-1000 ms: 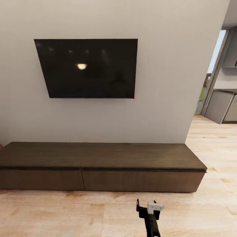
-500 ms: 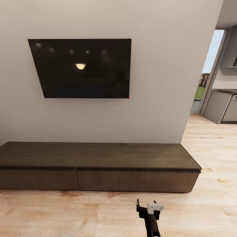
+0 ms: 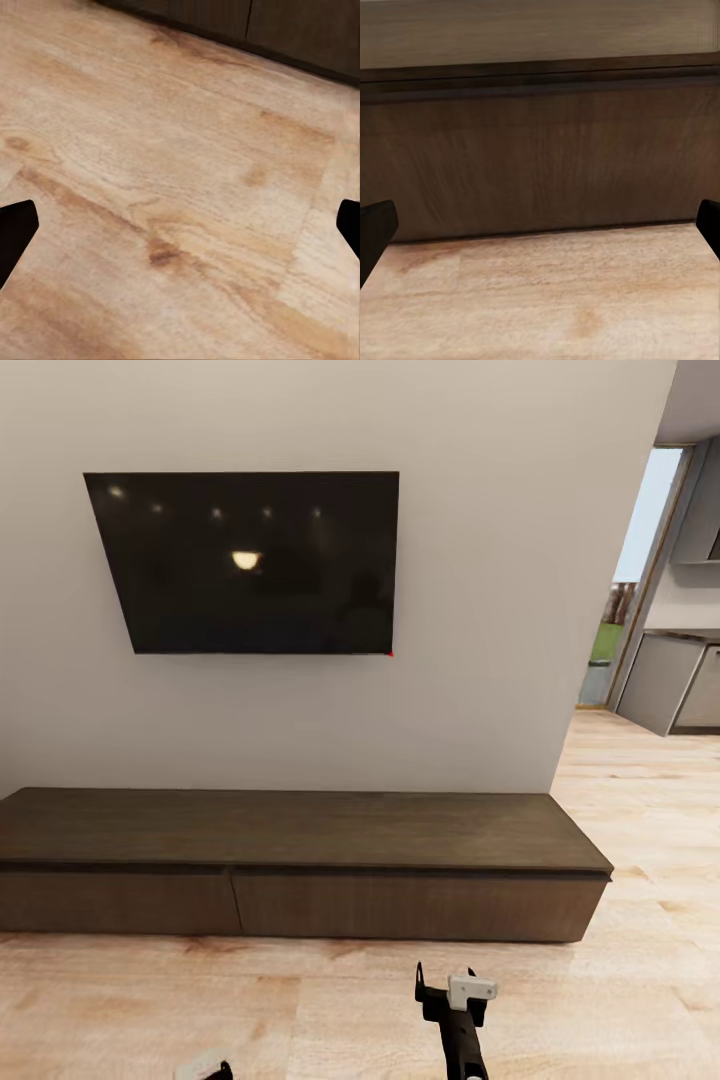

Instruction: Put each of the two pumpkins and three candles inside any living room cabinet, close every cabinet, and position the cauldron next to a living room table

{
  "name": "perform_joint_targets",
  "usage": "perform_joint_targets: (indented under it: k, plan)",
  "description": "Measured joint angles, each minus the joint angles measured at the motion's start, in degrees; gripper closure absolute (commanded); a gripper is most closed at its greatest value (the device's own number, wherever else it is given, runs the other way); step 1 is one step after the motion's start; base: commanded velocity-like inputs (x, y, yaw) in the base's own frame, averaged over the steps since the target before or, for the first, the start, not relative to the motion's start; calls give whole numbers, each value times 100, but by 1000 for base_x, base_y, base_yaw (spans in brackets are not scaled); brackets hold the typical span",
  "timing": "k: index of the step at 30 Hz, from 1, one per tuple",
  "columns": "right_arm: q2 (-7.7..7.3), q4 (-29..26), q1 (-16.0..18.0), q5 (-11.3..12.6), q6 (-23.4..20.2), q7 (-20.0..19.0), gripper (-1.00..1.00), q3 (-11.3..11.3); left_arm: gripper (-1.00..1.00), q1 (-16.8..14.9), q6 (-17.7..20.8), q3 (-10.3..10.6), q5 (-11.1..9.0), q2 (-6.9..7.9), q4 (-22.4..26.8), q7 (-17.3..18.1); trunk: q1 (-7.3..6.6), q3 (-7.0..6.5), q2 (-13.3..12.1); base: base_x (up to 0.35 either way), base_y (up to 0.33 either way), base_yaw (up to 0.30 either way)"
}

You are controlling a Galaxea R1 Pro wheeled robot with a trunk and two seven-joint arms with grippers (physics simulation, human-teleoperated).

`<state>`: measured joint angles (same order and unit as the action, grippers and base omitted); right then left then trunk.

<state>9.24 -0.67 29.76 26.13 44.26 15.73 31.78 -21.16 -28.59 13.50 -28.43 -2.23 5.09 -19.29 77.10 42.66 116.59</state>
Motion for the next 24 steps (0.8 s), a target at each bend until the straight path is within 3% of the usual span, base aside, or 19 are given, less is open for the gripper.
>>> perform_joint_targets:
  k: [1, 2, 3, 4, 6, 7, 8, 9, 12, 15, 17, 19, 21, 23, 24]
  plan:
    - [-12, -76, 0, 9, -26, 28, -100, -21, -100, 2, 1350, -49, 6, 86, 579, -221, 22, 19, 40, 0, 0, 0]
    - [-15, -139, 0, 14, -34, 39, -100, -25, -100, 5, 1792, -34, 24, 141, 1414, -369, 44, 36, 80, 0, 0, 0]
    - [-25, -303, 4, 65, -69, 64, -100, -31, -100, 41, 2416, -23, 25, 213, 2598, -691, 66, 54, 120, 0, 0, 0]
    - [-33, -374, 5, 107, -91, 80, -100, -42, -100, 79, 2634, 1, 28, 233, 3844, -829, 88, 71, 161, 0, 0, 0]
    - [-81, -684, 7, 381, -287, 162, -100, -49, -100, 406, 3543, 12, -16, 273, 5365, -1364, 131, 107, 241, 0, 0, 0]
    - [-97, -762, 8, 453, -353, 182, -100, -52, -100, 490, 3775, 13, -19, 278, 5723, -1481, 154, 126, 281, 0, 0, 0]
    - [-148, -989, 13, 632, -517, 220, -100, -52, -100, 681, 4318, 19, -10, 284, 6501, -1724, 175, 143, 321, 0, 0, 0]
    - [-194, -1154, 19, 725, -594, 235, -100, -52, -100, 765, 4565, 20, -12, 285, 6908, -1824, 197, 161, 361, 0, 0, 0]
    - [-369, -1664, 49, 894, -709, 257, -100, -66, -100, 871, 4895, 3, -14, 286, 7483, -1947, 263, 215, 481, 0, 0, 0]
    - [-432, -1959, 78, 1173, -799, 255, -100, -154, -100, 893, 4986, -4, -19, 288, 7742, -1970, 329, 269, 601, 0, 0, 0]
    - [-462, -2156, 189, 1603, -1006, 234, -100, -301, -100, 902, 5029, -8, -38, 296, 7922, -1975, 373, 305, 682, 0, 0, 0]
    - [-501, -2253, 340, 2036, -1264, 186, -100, -449, -100, 905, 5063, -14, -188, 305, 7988, -1972, 417, 341, 762, 0, 0, 0]
    - [-604, -2333, 515, 2559, -1550, 37, -100, -656, -100, 907, 5208, -32, -576, 329, 8020, -1959, 461, 377, 842, 0, 0, 0]
    - [-711, -2427, 599, 3052, -1777, -290, -100, -872, -100, 908, 5524, -115, -1042, 456, 8024, -1942, 505, 413, 922, 0, 0, 0]
    - [-734, -2457, 613, 3167, -1841, -385, -100, -925, -100, 908, 5600, -140, -1147, 503, 8025, -1937, 527, 431, 962, 0, 0, 0]
